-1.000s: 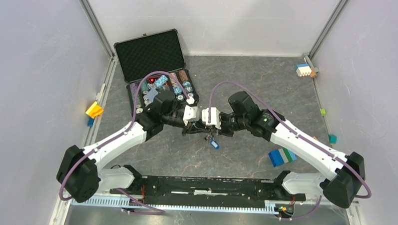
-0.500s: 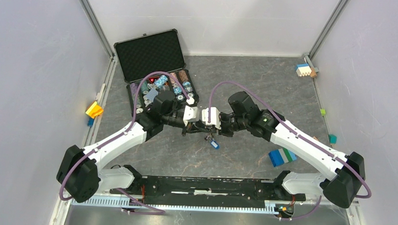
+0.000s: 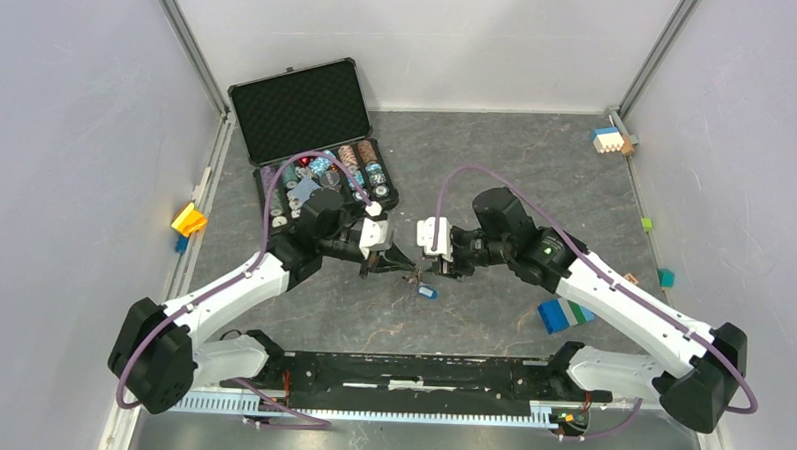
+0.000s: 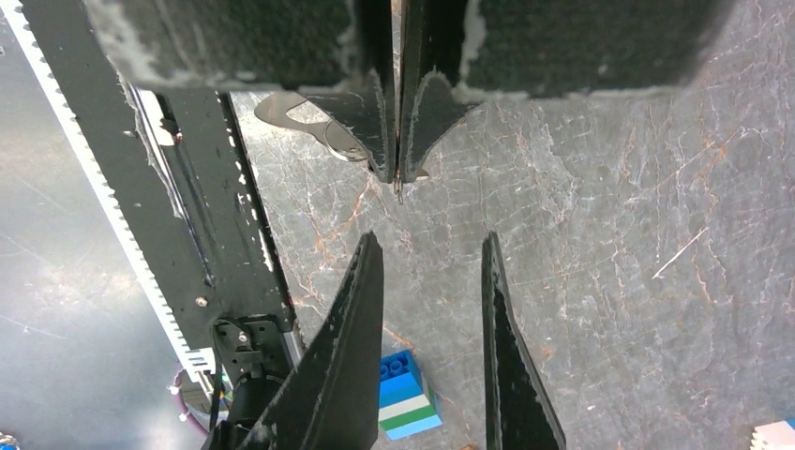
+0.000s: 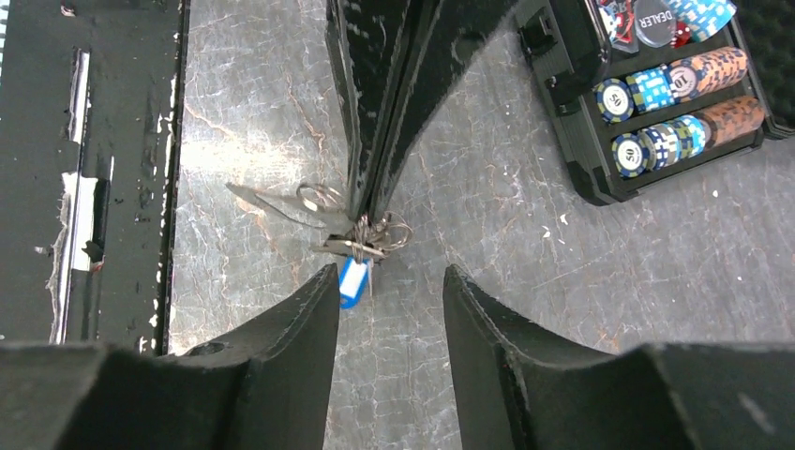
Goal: Put the keys on the keyring
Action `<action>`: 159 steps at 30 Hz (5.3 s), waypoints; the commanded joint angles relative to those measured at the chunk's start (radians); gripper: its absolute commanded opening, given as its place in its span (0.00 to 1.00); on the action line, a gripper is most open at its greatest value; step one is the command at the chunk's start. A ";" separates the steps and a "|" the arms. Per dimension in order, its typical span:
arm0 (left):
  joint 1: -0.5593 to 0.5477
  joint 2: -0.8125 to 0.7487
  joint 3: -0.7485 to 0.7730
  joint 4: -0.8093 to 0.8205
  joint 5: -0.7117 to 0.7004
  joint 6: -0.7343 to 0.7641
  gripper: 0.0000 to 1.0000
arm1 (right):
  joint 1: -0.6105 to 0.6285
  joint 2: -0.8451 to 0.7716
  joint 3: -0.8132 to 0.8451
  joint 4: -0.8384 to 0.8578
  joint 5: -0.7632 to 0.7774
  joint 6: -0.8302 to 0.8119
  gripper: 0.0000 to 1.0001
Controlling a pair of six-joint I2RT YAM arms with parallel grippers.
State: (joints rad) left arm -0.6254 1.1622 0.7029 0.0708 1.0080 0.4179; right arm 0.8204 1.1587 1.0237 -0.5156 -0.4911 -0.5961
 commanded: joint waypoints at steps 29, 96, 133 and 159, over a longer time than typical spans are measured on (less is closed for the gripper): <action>0.019 -0.047 -0.055 0.279 0.156 -0.188 0.02 | -0.062 0.000 -0.048 0.064 -0.254 -0.020 0.06; 0.037 -0.019 -0.119 0.636 0.126 -0.506 0.02 | -0.082 -0.093 -0.128 0.260 -0.310 0.083 0.33; 0.035 0.010 0.063 -0.028 -0.042 0.072 0.61 | -0.046 0.046 0.066 -0.039 0.001 -0.054 0.00; 0.013 0.092 0.043 0.190 -0.001 -0.141 0.33 | -0.015 0.085 0.104 -0.014 0.031 -0.001 0.00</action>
State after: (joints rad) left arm -0.6064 1.2430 0.7452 0.2184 0.9775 0.3058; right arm 0.7986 1.2449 1.0767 -0.5697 -0.4450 -0.6140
